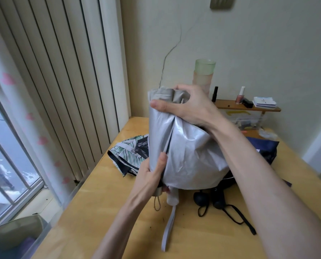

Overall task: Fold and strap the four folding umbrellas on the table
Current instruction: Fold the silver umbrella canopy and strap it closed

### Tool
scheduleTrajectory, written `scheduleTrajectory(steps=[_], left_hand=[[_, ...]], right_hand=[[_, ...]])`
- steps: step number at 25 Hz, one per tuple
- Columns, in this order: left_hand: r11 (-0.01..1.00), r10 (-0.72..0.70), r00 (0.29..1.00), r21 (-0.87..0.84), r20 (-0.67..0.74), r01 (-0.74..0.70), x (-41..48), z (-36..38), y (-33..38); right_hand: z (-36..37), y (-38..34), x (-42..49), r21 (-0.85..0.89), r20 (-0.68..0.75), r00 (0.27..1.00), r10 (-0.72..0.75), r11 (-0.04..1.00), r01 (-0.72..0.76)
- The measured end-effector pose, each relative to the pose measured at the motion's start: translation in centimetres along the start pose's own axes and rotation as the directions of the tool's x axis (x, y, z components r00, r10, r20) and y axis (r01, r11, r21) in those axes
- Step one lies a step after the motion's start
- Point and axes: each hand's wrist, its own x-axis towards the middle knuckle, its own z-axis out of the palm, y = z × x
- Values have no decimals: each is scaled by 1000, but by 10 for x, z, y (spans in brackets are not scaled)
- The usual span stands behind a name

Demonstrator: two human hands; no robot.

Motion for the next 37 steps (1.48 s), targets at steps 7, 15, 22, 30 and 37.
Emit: scheduleTrajectory(steps=[7,15,22,30,37], left_hand=[[999,-23,963,-27,-270,16,6,-6,3],[960,180,829,279,-529,-31,11,-16,-18],[994,109,852,77,-512,-81,9,-18,-11],[995,99,957,21,-274,-97,6,-11,-7],[1000,-5,989,12,-147,7,8,-10,-2]], right_hand=[[-10,-1,-10,-225,137,987,83,973,-51],[-20,-10,-18,-61,230,968,99,994,-87],[11,3,-27,-326,229,972,55,945,24],[27,18,-2,33,149,988,45,998,-50],[23,36,5,245,24,997,-79,967,71]])
